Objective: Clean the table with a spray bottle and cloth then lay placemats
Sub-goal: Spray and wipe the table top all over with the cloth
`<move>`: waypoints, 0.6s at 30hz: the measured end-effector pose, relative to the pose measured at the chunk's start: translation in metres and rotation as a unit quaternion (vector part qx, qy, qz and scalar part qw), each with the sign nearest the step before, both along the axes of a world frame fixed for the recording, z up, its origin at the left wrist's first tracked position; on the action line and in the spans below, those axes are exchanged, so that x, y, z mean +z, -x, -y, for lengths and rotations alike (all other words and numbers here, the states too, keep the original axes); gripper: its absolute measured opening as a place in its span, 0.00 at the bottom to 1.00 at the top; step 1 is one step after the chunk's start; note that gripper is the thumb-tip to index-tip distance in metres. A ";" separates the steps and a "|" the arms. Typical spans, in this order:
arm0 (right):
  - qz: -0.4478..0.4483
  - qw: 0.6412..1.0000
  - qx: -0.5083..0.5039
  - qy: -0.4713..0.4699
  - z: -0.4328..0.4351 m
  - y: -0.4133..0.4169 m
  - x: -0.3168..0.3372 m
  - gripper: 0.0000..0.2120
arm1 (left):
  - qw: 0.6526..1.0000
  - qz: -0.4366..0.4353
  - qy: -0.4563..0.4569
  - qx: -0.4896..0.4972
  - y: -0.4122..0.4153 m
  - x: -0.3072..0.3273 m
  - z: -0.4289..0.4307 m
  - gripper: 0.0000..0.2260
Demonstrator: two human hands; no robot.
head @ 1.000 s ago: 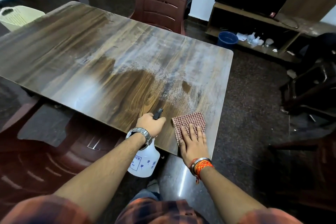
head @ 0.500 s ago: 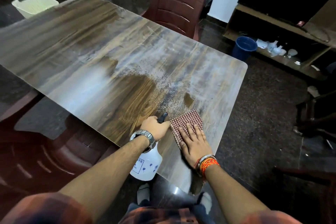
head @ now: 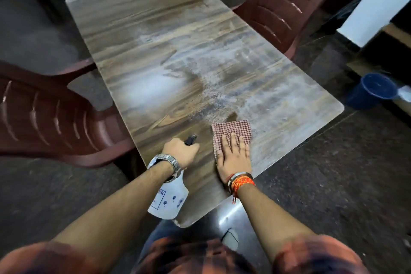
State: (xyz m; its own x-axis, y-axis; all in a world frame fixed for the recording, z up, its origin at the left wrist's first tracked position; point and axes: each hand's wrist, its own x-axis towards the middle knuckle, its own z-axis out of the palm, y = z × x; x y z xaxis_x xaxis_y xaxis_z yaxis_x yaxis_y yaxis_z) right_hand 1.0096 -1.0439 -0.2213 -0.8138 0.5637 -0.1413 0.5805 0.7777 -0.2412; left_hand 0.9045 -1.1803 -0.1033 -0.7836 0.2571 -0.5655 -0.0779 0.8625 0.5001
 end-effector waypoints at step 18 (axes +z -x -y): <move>0.013 0.888 0.459 0.002 0.065 0.021 0.009 0.29 | 0.984 -0.016 -0.020 0.175 0.027 0.013 0.029 0.16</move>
State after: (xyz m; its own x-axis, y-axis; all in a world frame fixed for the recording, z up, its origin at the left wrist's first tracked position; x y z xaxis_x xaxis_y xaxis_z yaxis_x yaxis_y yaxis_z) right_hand 0.9888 -1.1092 -0.2124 -0.9265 -0.3366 -0.1681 -0.2925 0.9254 -0.2410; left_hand 0.8780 -1.2091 -0.0907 -0.8455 -0.0092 -0.5339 -0.3496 0.7653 0.5405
